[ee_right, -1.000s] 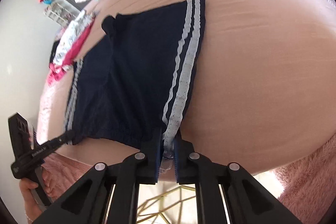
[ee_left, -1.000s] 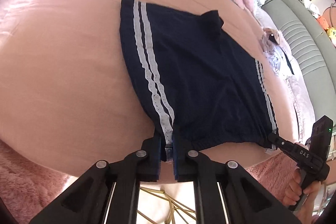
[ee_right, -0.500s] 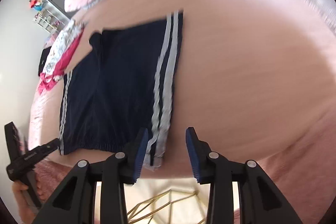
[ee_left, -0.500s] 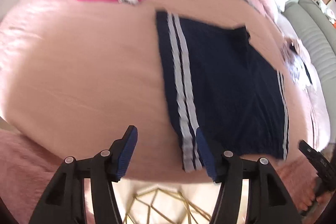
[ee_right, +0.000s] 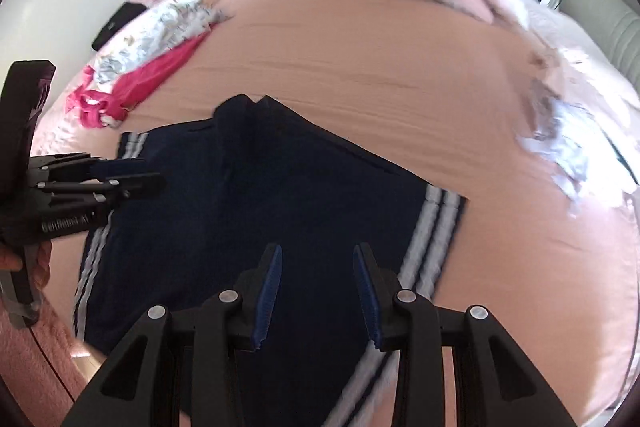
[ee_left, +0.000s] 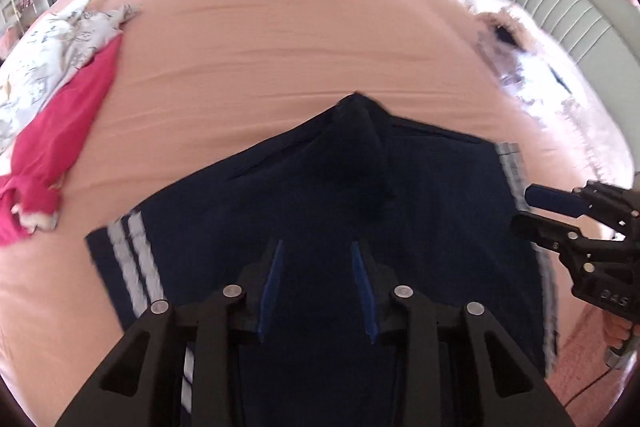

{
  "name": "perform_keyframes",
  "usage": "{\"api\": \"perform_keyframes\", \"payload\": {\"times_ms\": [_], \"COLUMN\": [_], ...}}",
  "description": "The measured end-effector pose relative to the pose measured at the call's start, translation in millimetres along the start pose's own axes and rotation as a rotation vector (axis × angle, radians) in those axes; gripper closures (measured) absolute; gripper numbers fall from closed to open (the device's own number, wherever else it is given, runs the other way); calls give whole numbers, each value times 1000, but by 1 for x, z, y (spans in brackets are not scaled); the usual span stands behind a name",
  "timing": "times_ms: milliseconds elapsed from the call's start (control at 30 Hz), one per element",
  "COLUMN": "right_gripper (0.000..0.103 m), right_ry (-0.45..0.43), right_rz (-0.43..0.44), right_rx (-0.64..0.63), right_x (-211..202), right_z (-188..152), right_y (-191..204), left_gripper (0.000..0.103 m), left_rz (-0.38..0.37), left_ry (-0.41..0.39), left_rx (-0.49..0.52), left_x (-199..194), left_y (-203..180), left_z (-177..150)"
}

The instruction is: Fold clothes

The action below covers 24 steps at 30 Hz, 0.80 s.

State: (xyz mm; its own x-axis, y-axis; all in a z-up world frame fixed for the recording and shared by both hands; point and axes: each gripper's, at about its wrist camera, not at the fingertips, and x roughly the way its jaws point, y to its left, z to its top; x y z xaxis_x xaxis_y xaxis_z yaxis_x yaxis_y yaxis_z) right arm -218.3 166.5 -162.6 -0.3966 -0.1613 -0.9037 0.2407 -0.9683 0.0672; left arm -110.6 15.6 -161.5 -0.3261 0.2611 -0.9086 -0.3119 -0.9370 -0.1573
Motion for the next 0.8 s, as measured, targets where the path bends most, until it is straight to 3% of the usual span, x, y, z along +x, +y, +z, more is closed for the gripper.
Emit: {"api": "perform_keyframes", "payload": {"times_ms": [67, 233, 367, 467, 600, 667, 800], "right_gripper": [67, 67, 67, 67, 67, 67, 67], "right_ry": [22, 43, 82, 34, -16, -46, -81], "right_rz": [47, 166, 158, 161, 115, 121, 195], "right_rx": [10, -69, -107, -94, -48, -22, -40], "right_x": [25, 70, 110, 117, 125, 121, 92], "right_z": [20, 51, 75, 98, 118, 122, 120], "right_y": [3, 33, 52, 51, 45, 45, 53], "left_gripper": [72, 72, 75, 75, 75, 75, 75], "left_rz": [-19, -85, -96, -102, -40, -77, -61], "left_ry": [19, -25, -67, -104, -162, -143, -89], "left_rx": [-26, -54, -73, -106, -137, -161, -101], "left_x": [14, 20, 22, 23, 11, 4, -4], "left_y": [7, 27, 48, 67, 87, 100, 104], "left_z": [5, 19, 32, 41, 44, 39, 23]}}
